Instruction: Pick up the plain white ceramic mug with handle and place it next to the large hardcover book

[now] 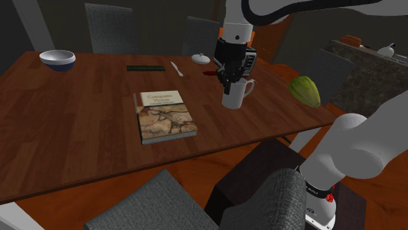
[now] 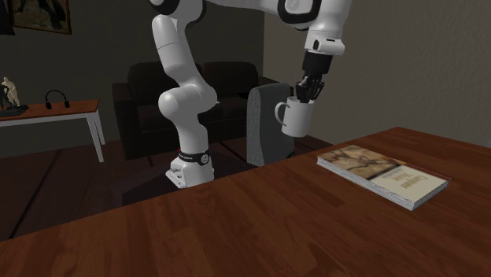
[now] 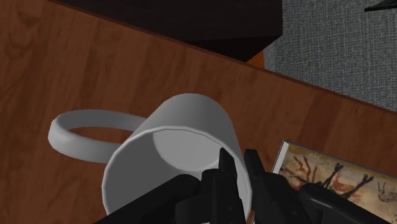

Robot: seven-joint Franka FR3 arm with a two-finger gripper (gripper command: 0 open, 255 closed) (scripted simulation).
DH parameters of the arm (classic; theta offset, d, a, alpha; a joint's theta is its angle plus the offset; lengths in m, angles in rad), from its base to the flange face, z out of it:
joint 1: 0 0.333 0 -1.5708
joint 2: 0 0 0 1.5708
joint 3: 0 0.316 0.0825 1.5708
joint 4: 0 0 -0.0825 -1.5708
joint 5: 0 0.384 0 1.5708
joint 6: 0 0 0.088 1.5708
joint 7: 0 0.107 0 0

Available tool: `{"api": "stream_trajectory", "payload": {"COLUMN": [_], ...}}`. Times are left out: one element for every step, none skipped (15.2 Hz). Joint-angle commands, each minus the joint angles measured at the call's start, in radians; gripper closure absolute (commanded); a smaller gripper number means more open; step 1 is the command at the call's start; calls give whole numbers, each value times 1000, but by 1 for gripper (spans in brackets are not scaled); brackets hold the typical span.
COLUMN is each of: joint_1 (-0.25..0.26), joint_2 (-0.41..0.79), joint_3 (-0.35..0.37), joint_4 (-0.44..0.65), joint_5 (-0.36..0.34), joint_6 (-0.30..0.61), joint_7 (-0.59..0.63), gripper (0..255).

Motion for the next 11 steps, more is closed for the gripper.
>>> {"api": "stream_trajectory", "payload": {"joint_1": [1,1,1,1,1,1,1,1,2,2,2], "joint_2": [6,8,11,14,17,21,24,28,32,37,41], "joint_3": [2,2,2,3,3,4,4,5,5,6,6], "joint_4": [-21,-32,-43,-54,-64,-74,-85,-95,-104,-114,-123], "joint_5": [1,1,1,1,1,1,2,2,2,2,2], "joint_6": [27,41,54,68,82,96,110,124,137,151,165], "joint_7": [0,0,0,-1,-1,-1,-2,-2,-2,-3,-3], "gripper": [255,255,255,255,255,255,255,255,255,255,255]}}
